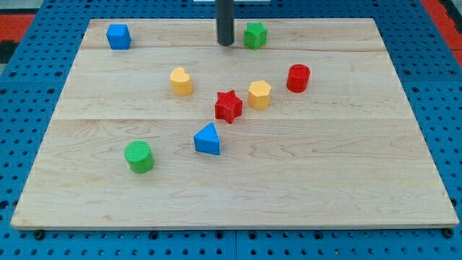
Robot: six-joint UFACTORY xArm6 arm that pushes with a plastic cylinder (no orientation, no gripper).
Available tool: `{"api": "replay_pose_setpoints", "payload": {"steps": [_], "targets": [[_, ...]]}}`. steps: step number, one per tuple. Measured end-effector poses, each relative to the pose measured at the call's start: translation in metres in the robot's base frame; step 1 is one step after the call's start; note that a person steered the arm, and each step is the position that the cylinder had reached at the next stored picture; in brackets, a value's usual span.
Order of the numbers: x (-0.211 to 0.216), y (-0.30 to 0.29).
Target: Move yellow hexagon to the top right
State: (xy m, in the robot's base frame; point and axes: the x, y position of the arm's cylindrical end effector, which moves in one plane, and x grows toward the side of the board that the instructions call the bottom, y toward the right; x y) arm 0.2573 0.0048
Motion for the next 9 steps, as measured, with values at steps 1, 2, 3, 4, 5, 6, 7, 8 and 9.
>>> {"api": "replay_pose_setpoints", "payload": {"steps": [1,2,3,4,5,6,7,8,9], "targets": [[0.029,-0.01],[0.061,-0.047],[0.068,-0.059],[0.084,-0.057],[0.109,-0.04],[0.126,-0.004],[0.153,0.009],[0.156,0.046],[0.156,0.102]]}}
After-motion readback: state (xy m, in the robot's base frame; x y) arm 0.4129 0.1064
